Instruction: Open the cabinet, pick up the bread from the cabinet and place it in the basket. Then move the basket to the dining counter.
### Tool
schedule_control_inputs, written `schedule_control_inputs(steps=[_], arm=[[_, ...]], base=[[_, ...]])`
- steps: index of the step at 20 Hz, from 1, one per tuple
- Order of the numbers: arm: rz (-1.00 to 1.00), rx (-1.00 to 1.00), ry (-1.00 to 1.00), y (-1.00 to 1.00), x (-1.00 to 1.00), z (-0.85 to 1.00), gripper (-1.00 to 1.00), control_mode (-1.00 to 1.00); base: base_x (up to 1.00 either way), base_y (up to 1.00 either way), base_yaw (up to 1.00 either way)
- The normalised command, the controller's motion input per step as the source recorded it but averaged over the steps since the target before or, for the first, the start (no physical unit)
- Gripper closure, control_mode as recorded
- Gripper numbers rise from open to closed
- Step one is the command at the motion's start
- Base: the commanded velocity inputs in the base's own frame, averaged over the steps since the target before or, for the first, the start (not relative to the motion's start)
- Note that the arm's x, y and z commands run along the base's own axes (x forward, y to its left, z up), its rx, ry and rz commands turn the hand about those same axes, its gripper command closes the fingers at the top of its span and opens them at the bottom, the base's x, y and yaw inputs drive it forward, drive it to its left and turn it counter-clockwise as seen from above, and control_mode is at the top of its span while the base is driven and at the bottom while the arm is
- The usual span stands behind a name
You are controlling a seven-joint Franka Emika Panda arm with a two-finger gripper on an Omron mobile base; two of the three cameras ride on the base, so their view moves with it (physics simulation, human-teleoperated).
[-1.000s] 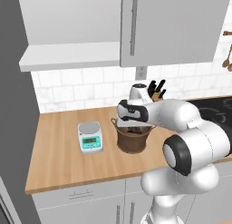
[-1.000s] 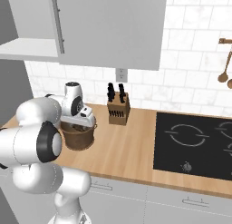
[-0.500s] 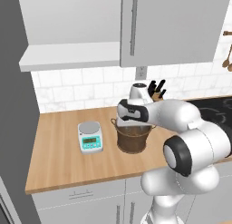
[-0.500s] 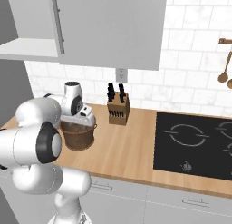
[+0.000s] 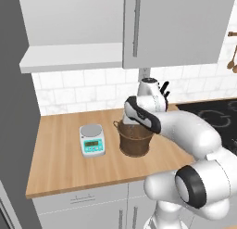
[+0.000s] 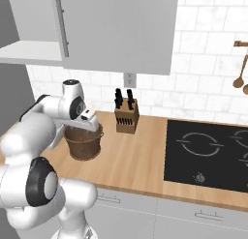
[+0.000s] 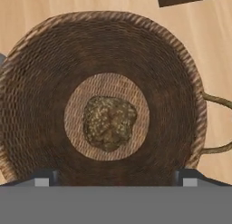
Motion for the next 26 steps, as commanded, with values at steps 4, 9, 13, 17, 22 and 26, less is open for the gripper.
schedule_control_inputs(steps=[4, 9, 13, 17, 22, 26], arm=[[-0.08, 0.05, -0.04, -0.50, -0.56, 0.23, -1.00, -1.00], [-0.07, 0.09, -0.02, -0.51, -0.12, -0.03, -1.00, -1.00], [-0.09, 0.02, 0.00, -0.06, 0.03, -0.01, -1.00, -1.00], [-0.09, 0.00, 0.00, 0.01, 0.15, 0.00, -1.00, -1.00], [-0.05, 0.00, 0.00, 0.01, 0.30, -0.01, -1.00, -1.00], [-0.01, 0.00, 0.00, 0.00, 0.26, -0.10, -1.00, -1.00]], base=[[0.00, 0.00, 0.00], [0.00, 0.00, 0.00], [0.00, 0.00, 0.00], [0.00, 0.00, 0.00], [0.00, 0.00, 0.00], [0.00, 0.00, 0.00]])
